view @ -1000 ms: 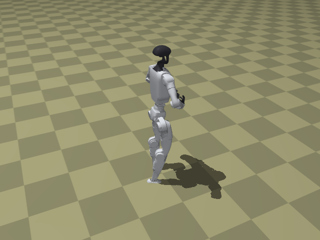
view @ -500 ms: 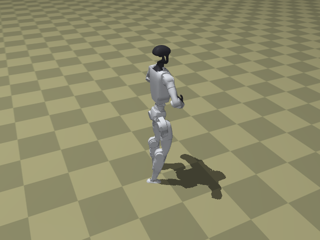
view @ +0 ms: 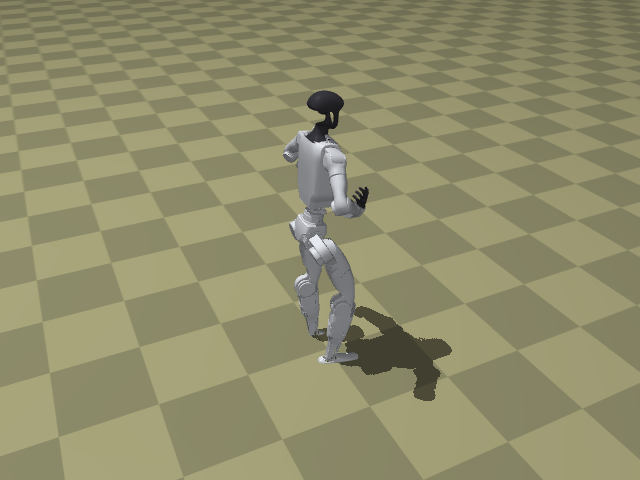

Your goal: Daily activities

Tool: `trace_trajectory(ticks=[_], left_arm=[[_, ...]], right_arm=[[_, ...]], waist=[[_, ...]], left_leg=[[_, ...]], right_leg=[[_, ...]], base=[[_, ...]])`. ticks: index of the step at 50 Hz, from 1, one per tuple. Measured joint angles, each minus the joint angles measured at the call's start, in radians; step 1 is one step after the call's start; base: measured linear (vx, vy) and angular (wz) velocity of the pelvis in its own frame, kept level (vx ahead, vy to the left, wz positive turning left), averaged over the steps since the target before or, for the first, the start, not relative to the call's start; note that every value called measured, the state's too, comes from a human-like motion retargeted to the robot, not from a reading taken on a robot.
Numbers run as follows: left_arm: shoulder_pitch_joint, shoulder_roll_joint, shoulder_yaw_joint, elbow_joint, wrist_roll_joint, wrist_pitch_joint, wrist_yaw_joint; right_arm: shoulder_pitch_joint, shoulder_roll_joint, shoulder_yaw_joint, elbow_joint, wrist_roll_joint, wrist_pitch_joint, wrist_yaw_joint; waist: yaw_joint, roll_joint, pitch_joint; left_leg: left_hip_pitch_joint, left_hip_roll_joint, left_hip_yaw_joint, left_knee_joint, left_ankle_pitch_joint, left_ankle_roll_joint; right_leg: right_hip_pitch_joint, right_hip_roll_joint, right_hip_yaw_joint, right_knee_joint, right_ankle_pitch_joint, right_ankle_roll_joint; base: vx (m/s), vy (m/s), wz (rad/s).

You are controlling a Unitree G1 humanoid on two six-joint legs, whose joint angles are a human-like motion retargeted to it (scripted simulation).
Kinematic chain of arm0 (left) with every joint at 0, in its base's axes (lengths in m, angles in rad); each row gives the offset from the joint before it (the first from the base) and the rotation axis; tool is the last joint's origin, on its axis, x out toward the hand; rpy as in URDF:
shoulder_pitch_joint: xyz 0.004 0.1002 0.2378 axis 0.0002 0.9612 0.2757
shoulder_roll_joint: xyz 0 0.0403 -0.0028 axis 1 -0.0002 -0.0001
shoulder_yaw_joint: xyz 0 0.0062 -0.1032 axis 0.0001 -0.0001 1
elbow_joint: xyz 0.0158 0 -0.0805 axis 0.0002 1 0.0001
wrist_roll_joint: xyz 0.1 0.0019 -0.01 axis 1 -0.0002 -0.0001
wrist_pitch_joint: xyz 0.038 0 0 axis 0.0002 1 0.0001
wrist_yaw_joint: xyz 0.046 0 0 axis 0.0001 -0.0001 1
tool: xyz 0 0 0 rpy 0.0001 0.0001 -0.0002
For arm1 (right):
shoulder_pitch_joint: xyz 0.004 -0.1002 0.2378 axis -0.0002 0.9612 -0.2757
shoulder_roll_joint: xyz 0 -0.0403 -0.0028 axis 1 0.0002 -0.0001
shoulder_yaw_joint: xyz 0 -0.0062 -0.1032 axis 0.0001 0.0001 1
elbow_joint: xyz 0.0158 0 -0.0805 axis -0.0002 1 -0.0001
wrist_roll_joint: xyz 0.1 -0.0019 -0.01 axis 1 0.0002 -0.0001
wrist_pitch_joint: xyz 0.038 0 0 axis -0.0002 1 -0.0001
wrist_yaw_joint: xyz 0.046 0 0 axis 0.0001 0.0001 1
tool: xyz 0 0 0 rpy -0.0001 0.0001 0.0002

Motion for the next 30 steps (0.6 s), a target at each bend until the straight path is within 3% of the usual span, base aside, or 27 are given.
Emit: trace_trajectory(ticks=[8, 12, 17, 25, 27, 28, 30], left_arm=[[0.094, 0.003, 0.102, 0.004, 0.008, -0.036, 0.01], [0.133, 0.0, 0.142, 0.009, -0.018, -0.048, 0.019], [0.151, 0.002, 0.166, 0.023, -0.063, -0.049, 0.023], [0.087, 0.005, 0.092, 0.049, -0.099, -0.027, 0.033], [0.071, -0.007, 0.065, 0.062, -0.086, -0.023, 0.041], [0.081, -0.03, 0.04, 0.073, -0.061, -0.02, 0.051], [0.041, -0.011, 0.03, 0.082, -0.06, -0.02, 0.06]], right_arm=[[0.064, 0.017, -0.061, -0.018, 0.017, -0.014, 0.004], [0.084, 0.004, -0.08, -0.027, 0.021, -0.007, 0.011], [0.087, -0.009, -0.084, -0.04, 0.031, 0.009, 0.029], [0.047, -0.038, -0.04, -0.026, 0.077, 0.059, 0.06], [0.05, -0.03, -0.034, -0.007, 0.086, 0.069, 0.059], [0.069, -0.008, -0.025, 0.012, 0.079, 0.075, 0.055], [0.051, -0.027, -0.025, 0.016, 0.094, 0.08, 0.061]], waist=[[0.025, -0.027, -0.054], [0.035, -0.065, -0.065], [0.051, -0.079, -0.075], [0.041, -0.004, -0.07], [0.029, 0.016, -0.085], [0.018, 0.025, -0.13], [0.003, 0.032, -0.132]], left_leg=[[-0.018, 0.024, -0.001, 0.0, -0.002, 0.008], [-0.003, 0.023, -0.003, 0.001, -0.002, 0.01], [-0.004, 0.071, 0.007, 0.004, 0.003, -0.005], [-0.019, 0.207, 0.035, 0.011, 0.028, -0.035], [-0.029, 0.237, 0.095, 0.005, 0.038, -0.008], [-0.059, 0.248, 0.132, -0.019, 0.065, 0.02], [-0.054, 0.268, 0.243, 0.014, 0.005, 0.075]], right_leg=[[0.011, -0.119, -0.061, 0.15, -0.049, -0.022], [0.066, -0.148, -0.043, 0.157, -0.066, 0.002], [0.143, -0.074, -0.028, -0.005, -0.047, 0.025], [0.239, 0.086, -0.049, -0.273, 0.06, -0.005], [0.237, 0.104, -0.064, -0.313, 0.086, -0.014], [0.192, 0.1, -0.086, -0.307, 0.099, -0.019], [0.205, 0.109, -0.084, -0.351, 0.105, -0.023]], base=[[-0.02, -0.08, -0.12], [-0.02, -0.18, -0.04], [-0.03, -0.24, -0.22], [-0.04, -0.27, -0.18], [-0.08, -0.22, 0.4], [-0.09, -0.19, 0.64], [-0.01, -0.18, 0.39]])
